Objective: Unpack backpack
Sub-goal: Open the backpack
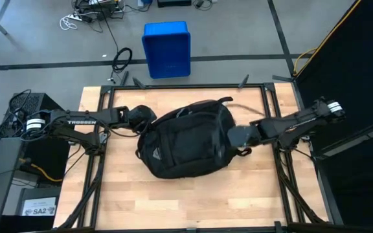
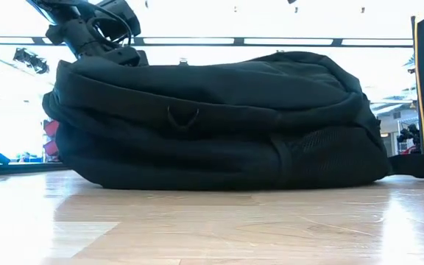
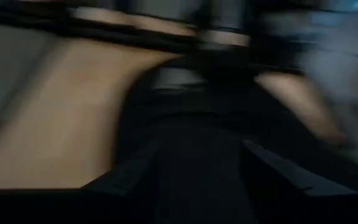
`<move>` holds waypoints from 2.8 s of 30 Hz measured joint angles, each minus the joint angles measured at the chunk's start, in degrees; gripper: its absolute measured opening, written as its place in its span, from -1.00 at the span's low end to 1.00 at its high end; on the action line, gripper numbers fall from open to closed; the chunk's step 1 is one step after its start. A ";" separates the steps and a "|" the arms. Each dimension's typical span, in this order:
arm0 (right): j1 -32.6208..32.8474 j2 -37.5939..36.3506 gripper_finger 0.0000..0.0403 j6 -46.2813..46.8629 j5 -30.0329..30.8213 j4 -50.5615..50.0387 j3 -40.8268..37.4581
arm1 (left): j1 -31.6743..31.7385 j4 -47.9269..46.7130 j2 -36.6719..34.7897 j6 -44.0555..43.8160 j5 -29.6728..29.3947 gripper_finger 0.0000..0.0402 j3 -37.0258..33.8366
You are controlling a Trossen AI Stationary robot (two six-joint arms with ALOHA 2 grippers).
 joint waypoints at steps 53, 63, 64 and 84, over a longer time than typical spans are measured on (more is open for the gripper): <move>-14.52 11.69 -0.88 15.28 31.24 -40.13 -3.35 | -24.90 35.36 7.35 1.07 5.97 0.06 -12.41; -4.54 7.47 -0.90 22.90 26.94 -36.23 -3.35 | -24.88 38.78 7.34 0.15 5.23 0.06 -11.93; -3.12 6.85 -0.90 22.69 26.90 -33.89 -3.35 | -24.85 39.66 7.34 0.13 5.13 0.06 -11.92; -0.15 6.16 -0.94 17.48 23.80 -27.07 -3.29 | -23.93 41.09 7.34 6.06 -3.20 0.37 -11.91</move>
